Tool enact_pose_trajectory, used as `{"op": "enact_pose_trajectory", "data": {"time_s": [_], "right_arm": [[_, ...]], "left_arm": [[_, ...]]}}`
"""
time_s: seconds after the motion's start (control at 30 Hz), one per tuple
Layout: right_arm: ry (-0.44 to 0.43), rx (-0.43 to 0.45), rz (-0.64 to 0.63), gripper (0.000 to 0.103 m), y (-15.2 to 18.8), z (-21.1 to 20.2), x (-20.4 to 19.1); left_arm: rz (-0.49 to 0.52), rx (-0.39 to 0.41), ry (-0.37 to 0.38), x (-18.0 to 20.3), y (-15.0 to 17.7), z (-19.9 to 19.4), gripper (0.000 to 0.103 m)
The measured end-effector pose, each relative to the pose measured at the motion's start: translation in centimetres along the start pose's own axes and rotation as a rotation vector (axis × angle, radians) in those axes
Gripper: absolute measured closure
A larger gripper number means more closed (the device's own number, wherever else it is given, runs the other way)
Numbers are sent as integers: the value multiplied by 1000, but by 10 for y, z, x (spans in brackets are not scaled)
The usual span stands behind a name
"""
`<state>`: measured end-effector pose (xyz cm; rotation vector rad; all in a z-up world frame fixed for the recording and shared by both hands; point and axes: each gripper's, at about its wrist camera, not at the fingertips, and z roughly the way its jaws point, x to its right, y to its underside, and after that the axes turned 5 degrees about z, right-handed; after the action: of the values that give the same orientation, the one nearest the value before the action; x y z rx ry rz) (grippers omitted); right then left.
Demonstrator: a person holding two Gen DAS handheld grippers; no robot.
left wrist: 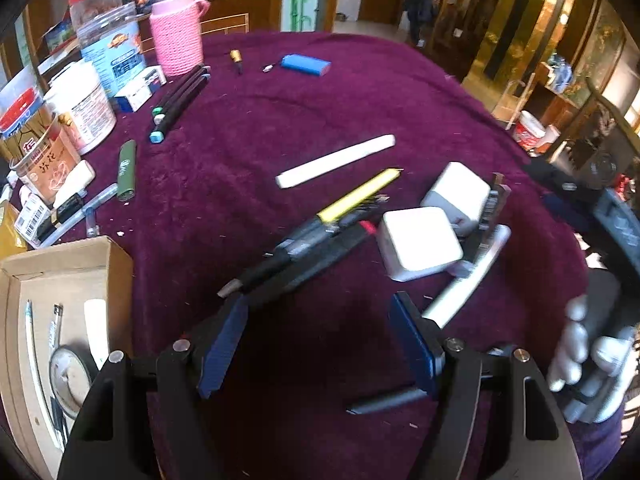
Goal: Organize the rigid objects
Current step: 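Move the left tool to the black red-tipped marker and grasp it, then lift the marker with the left tool while the right tool grasps a white square charger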
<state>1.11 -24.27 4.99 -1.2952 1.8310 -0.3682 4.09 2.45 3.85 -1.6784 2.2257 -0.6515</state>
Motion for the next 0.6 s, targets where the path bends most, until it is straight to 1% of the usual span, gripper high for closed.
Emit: {"op": "enact_pose_trajectory", "data": {"time_s": [0.1, 0.17, 0.23, 0.27, 0.37, 0.4, 0.43, 0.47, 0.53, 0.6], "right_arm": [[-8, -5, -8, 1, 0, 2, -1], [-4, -14, -10, 1, 1, 4, -1], [1, -20, -5, 1, 2, 5, 0], [4, -21, -4, 1, 2, 5, 1], [13, -27, -3, 1, 2, 7, 1], [16, -31, -6, 1, 3, 8, 1], [19, -34, -8, 1, 3, 8, 1], [22, -37, -10, 1, 3, 9, 0], [23, -44, -10, 1, 4, 10, 0], [22, -44, -10, 1, 4, 10, 1]], "left_arm": [[-5, -22, -60, -12, -1, 13, 31], [-4, -78, -90, -17, 2, 29, 31], [17, -77, -102, -12, 7, 28, 31], [24, -84, -87, -7, 11, 25, 36], [52, -103, 53, 10, 25, 13, 51], [68, -109, 86, 17, 31, 9, 64], [79, -114, 107, 22, 36, 6, 74], [83, -122, 136, 25, 42, 2, 76], [70, -120, 168, 26, 48, -3, 77], [71, -96, 138, 22, 49, -6, 77]]}}
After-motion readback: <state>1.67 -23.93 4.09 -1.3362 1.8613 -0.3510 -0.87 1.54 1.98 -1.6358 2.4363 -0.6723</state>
